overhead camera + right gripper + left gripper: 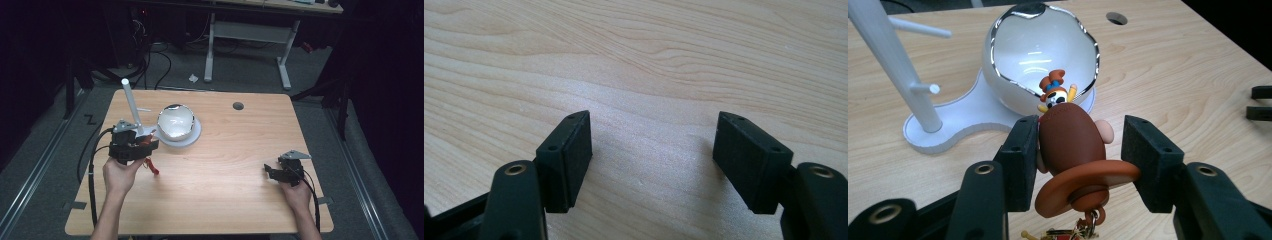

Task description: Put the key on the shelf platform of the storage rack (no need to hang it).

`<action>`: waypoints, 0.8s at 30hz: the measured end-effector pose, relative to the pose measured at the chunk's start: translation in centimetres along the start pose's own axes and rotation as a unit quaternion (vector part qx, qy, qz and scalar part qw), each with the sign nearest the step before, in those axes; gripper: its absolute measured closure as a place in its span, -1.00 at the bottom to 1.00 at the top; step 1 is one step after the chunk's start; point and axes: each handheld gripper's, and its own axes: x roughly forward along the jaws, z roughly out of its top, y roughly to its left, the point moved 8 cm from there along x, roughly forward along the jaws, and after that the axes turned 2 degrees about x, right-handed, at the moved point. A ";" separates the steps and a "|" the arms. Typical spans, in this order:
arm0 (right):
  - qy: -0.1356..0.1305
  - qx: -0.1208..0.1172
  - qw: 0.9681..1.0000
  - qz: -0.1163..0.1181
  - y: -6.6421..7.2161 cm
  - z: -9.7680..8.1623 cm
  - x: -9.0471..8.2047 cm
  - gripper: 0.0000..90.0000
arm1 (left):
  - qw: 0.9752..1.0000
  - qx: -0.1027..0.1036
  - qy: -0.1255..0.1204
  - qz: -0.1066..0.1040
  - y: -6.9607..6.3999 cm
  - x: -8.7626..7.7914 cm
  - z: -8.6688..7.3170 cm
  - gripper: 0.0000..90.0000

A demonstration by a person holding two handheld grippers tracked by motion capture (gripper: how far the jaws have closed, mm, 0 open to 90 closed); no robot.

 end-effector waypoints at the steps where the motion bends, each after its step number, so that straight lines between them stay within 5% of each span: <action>1: 0.000 0.000 1.000 0.000 0.0 0.0 0.0 -0.29 | 1.000 0.001 0.000 -0.001 -0.1 -0.1 0.2 0.12; 24: 0.000 0.000 1.000 0.000 0.0 0.0 0.0 -0.29 | 0.999 0.023 -0.012 -0.042 -1.3 -1.7 5.3 0.12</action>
